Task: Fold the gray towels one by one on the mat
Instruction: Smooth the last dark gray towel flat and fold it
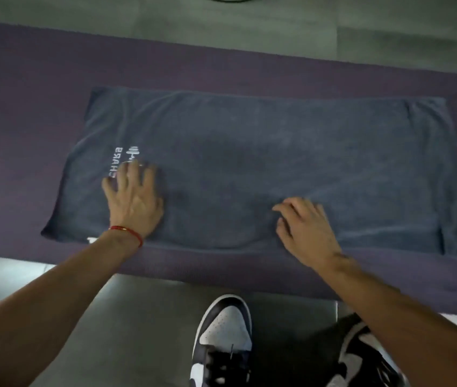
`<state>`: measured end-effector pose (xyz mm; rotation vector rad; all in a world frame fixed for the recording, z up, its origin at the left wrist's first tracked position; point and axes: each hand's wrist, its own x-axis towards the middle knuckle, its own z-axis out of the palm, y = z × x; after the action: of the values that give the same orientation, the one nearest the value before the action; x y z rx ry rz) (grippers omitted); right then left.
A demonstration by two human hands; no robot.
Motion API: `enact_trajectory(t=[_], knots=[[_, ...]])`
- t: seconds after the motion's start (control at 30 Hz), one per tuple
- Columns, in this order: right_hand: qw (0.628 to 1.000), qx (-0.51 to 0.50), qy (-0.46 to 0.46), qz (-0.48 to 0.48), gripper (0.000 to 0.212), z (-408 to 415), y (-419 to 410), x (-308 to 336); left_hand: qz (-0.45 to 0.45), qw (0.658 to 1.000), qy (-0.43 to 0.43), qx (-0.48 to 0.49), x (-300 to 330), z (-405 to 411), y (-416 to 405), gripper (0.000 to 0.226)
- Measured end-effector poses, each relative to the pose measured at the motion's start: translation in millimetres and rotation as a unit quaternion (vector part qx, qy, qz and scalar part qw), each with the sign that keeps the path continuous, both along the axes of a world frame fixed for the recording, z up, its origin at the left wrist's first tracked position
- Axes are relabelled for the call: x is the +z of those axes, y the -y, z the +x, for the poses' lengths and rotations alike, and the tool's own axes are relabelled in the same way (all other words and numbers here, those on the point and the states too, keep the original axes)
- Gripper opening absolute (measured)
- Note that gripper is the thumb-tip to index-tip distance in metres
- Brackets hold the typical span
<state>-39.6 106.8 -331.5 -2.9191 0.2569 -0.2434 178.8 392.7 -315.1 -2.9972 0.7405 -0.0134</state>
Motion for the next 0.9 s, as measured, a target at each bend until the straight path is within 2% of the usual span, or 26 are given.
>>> enact_trajectory(t=[0.07, 0.17, 0.23, 0.3, 0.37, 0.4, 0.47, 0.57, 0.63, 0.73, 0.9], knots=[[0.991, -0.129, -0.021, -0.04, 0.036, -21.6, 48.7, -1.8, 0.003, 0.991, -0.031, -0.128, -3.0, -18.1, 60.3, 0.062], [0.936, -0.344, -0.046, -0.057, 0.038, -68.2, 112.0, -3.8, 0.008, 0.965, -0.078, -0.25, -6.7, -45.2, 139.0, 0.06], [0.867, -0.496, -0.036, -0.025, 0.038, -100.6, 145.6, -4.2, 0.019, 0.945, -0.101, -0.312, -7.3, -61.7, 180.4, 0.061], [0.775, -0.631, -0.023, 0.034, 0.042, -126.6, 173.1, -1.4, 0.027, 0.922, -0.117, -0.368, -7.2, -77.7, 211.1, 0.063], [0.699, -0.707, -0.034, 0.105, 0.048, -146.9, 194.1, 2.6, 0.037, 0.898, -0.134, -0.417, -7.1, -92.6, 233.0, 0.064], [0.686, -0.716, -0.046, 0.122, 0.05, -155.8, 201.2, 2.8, 0.043, 0.889, -0.143, -0.432, -7.5, -98.5, 241.1, 0.065], [0.696, -0.704, -0.052, 0.133, 0.049, -168.4, 210.6, 2.6, 0.057, 0.876, -0.16, -0.452, -9.0, -106.4, 252.0, 0.065], [0.717, -0.671, -0.034, 0.186, 0.024, -182.1, 226.8, 3.9, 0.062, 0.865, -0.152, -0.475, -14.6, -109.2, 257.8, 0.061], [0.722, -0.659, -0.019, 0.21, 0.029, -196.5, 241.6, 6.4, 0.038, 0.861, -0.127, -0.491, -17.5, -109.7, 258.7, 0.06], [0.703, -0.673, -0.019, 0.229, 0.04, -217.3, 259.8, 10.1, 0.016, 0.861, -0.105, -0.498, -24.6, -118.4, 255.3, 0.064], [0.712, -0.664, -0.029, 0.226, 0.022, -214.0, 263.0, 7.4, 0.042, 0.872, -0.071, -0.482, -38.2, -138.7, 241.0, 0.069]])
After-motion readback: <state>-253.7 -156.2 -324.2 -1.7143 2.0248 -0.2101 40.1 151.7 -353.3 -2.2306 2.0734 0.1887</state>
